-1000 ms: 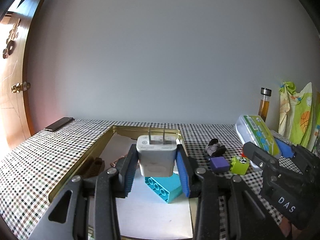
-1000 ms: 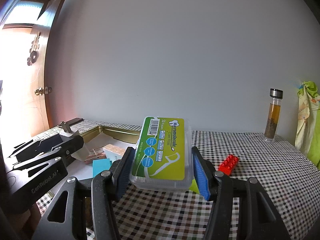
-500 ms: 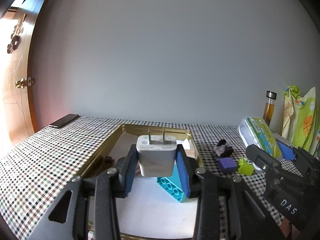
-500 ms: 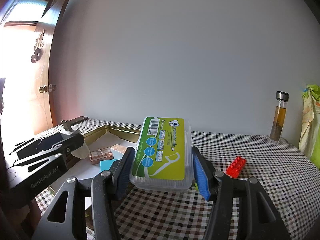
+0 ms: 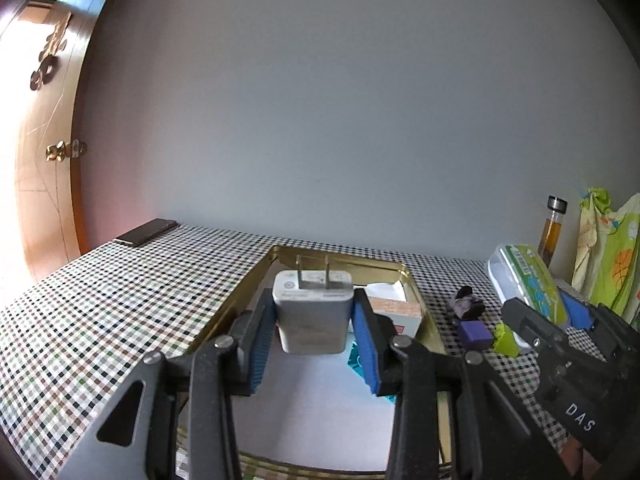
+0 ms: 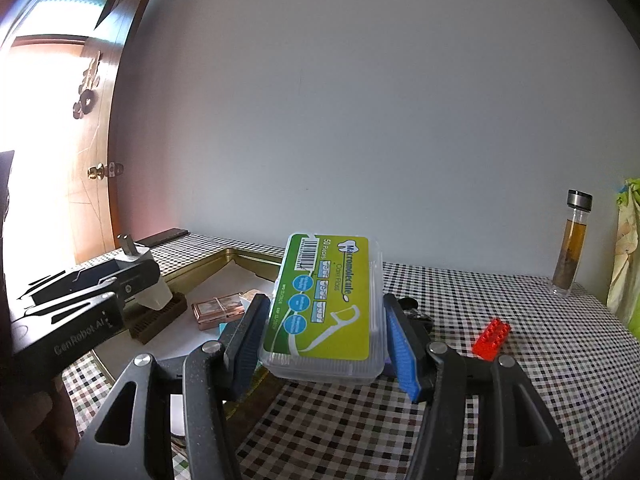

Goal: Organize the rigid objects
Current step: 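Carry the charger and floss box toward the gold tin with both tools, then lower the charger and floss box into the tin and open both tools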

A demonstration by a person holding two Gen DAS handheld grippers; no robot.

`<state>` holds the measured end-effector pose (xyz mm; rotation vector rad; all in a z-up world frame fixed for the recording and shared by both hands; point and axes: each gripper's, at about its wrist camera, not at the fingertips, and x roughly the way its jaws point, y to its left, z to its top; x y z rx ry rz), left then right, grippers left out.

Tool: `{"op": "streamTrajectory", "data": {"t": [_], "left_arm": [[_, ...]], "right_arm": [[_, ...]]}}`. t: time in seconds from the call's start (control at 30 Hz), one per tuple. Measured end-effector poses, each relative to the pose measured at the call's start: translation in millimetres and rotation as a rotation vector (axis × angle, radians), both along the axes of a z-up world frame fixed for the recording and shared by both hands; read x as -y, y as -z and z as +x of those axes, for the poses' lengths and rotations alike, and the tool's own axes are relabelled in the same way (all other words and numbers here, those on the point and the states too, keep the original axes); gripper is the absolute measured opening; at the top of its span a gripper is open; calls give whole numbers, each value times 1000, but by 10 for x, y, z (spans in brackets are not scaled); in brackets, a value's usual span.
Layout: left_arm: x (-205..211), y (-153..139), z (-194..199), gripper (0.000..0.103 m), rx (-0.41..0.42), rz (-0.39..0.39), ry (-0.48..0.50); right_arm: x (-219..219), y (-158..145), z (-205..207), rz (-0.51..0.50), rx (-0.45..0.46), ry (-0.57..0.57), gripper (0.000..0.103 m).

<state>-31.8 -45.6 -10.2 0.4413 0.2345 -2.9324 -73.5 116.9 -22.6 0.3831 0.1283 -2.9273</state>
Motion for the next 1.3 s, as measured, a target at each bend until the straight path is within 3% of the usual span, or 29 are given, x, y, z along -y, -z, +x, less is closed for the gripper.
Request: {"op": "streamTrajectory", "data": {"t": [0.8, 1.3], "left_arm": [[187, 22, -8, 37, 21, 16, -32], [351, -13, -193, 37, 72, -24, -61]], "right_arm": [[385, 24, -10, 71, -20, -78, 59], [569, 54, -195, 90, 22, -111, 59]]}}
